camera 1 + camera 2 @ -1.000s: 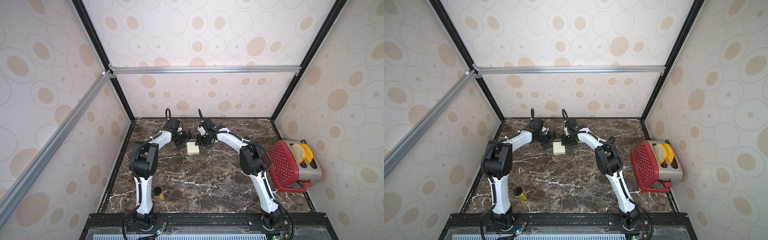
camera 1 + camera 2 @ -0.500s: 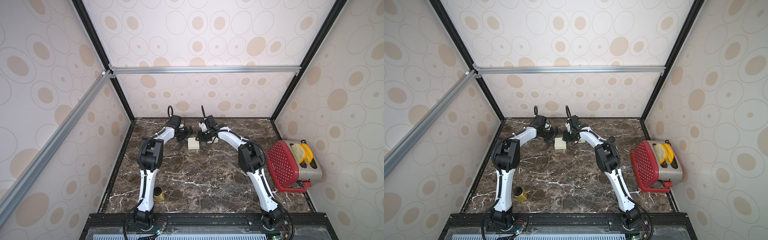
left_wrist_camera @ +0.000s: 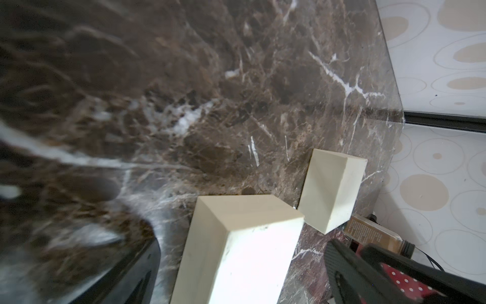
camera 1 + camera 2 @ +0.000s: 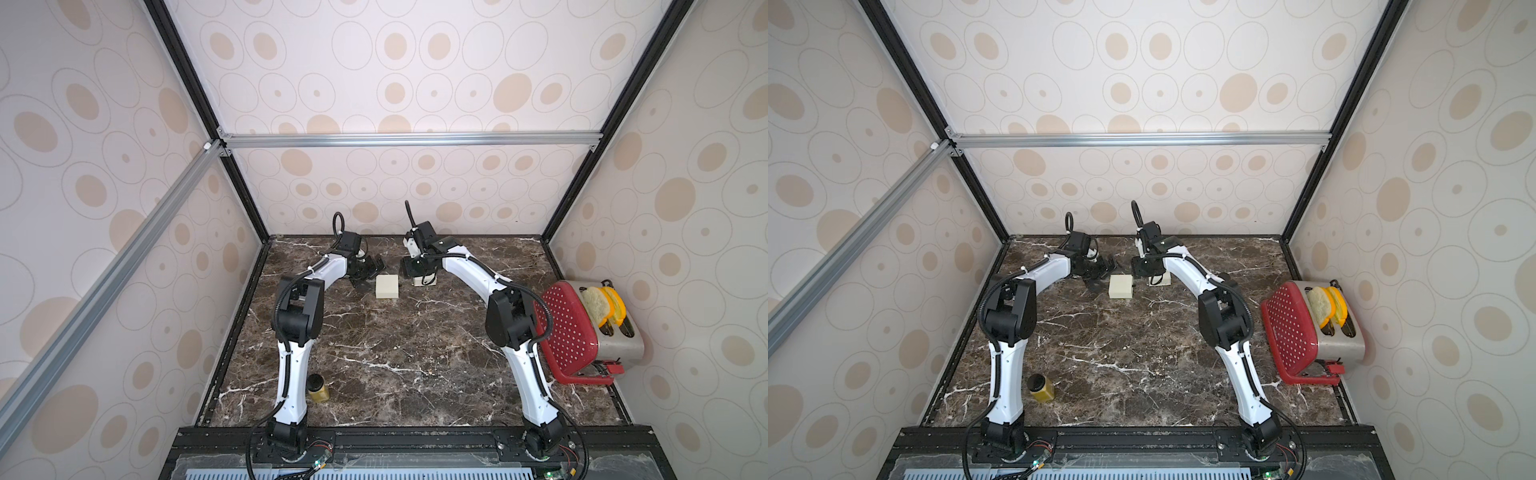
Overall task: Place the earrings into the drawer-style jewelry box
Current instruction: Move the jewelry box to the center of the board, then pick up the jewelry box from the center of the board.
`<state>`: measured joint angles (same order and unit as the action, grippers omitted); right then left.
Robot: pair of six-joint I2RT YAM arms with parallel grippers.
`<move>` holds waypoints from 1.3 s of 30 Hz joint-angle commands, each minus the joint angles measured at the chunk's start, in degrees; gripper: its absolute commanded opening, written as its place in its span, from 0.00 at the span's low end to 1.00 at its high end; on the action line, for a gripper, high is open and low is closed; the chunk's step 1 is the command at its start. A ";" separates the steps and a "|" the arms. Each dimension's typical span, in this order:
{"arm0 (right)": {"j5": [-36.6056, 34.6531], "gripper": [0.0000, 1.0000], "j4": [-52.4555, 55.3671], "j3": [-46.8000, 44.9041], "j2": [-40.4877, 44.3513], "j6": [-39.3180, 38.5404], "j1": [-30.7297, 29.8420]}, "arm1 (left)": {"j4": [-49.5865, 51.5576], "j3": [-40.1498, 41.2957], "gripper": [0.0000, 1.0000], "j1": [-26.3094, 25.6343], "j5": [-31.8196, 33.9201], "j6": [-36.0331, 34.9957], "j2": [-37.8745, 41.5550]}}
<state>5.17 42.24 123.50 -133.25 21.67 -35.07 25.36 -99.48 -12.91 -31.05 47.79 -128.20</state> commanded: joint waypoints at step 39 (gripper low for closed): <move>-7.61 0.99 13.53 21.19 -17.87 -1.90 4.30 | 1.90 19.67 0.99 -3.63 -0.99 -5.49 17.81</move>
<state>-3.51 54.50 144.03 -149.40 19.09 -31.09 26.63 -79.94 -16.73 -31.88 43.64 -110.41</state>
